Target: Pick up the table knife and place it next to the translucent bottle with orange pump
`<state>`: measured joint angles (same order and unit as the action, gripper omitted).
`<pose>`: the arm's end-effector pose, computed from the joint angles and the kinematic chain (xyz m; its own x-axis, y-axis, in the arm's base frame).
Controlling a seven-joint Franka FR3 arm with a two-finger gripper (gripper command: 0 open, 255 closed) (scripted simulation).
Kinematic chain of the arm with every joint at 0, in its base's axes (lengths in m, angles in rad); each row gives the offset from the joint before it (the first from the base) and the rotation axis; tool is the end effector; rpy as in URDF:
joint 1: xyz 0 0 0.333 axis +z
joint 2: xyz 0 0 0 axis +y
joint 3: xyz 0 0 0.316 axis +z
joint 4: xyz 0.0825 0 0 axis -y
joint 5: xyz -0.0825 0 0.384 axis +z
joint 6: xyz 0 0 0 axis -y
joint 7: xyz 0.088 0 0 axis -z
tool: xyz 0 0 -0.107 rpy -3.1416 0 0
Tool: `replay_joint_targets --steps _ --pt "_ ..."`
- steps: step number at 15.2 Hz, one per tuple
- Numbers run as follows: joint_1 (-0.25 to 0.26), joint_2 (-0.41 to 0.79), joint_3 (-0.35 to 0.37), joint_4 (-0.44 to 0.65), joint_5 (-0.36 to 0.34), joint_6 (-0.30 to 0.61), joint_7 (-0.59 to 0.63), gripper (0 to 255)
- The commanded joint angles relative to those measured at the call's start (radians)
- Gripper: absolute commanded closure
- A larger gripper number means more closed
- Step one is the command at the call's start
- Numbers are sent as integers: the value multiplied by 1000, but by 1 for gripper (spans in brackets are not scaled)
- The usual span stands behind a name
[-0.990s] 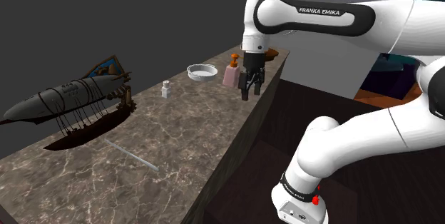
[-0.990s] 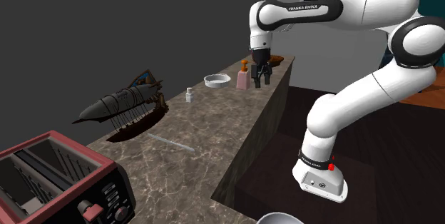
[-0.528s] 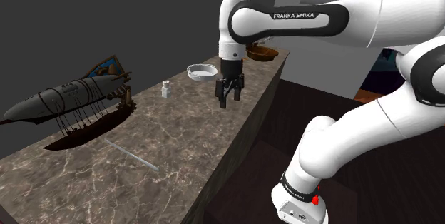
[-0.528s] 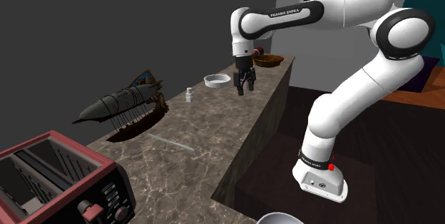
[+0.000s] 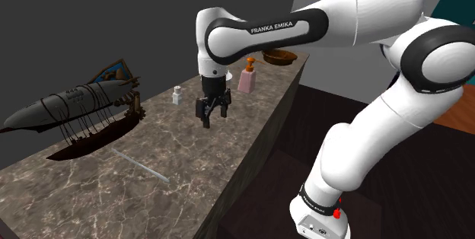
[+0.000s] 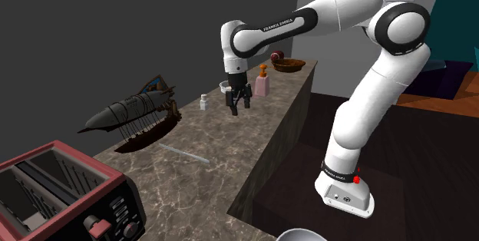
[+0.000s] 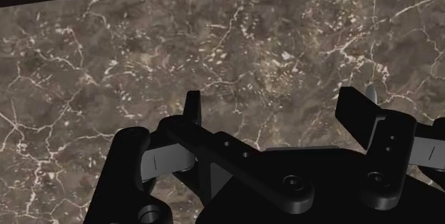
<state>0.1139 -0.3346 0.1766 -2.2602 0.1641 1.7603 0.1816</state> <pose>0.4099 0.1422 0.4804 0.9814 0.0548 -0.1841 0.0437 -0.9970 -0.0635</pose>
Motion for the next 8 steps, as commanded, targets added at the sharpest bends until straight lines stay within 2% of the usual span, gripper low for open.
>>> replay_joint_targets --steps 1,8 --pt "13 64 29 39 -5 32 30 0" --pt "57 312 112 216 -69 111 137 0"
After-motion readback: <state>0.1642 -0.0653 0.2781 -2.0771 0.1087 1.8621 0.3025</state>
